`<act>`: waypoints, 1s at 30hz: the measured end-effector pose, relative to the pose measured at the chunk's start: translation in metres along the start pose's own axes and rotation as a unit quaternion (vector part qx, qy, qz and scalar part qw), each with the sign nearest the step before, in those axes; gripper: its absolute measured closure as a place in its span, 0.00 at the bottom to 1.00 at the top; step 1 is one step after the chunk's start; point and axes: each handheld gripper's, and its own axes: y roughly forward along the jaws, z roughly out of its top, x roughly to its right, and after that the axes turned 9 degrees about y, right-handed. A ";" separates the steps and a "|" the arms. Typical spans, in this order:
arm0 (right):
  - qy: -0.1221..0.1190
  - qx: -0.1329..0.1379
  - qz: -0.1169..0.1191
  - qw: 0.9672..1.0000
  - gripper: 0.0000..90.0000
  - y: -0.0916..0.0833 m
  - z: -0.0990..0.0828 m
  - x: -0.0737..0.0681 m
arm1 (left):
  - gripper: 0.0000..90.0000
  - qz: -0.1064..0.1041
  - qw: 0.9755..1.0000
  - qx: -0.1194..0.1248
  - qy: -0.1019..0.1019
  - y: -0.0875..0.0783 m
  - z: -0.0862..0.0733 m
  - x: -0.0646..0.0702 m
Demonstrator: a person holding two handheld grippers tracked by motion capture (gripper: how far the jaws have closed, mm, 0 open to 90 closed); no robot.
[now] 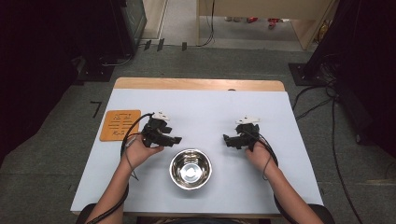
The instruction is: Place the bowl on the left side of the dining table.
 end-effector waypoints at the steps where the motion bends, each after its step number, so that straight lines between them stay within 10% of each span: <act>1: 0.000 0.000 0.000 1.000 0.06 0.000 0.000 0.000 | 0.39 -0.001 1.000 0.000 0.001 0.000 0.000 0.001; 30: 0.001 0.000 0.000 1.000 0.06 0.000 0.000 0.000 | 0.40 -0.042 0.999 0.006 0.026 0.006 0.009 0.023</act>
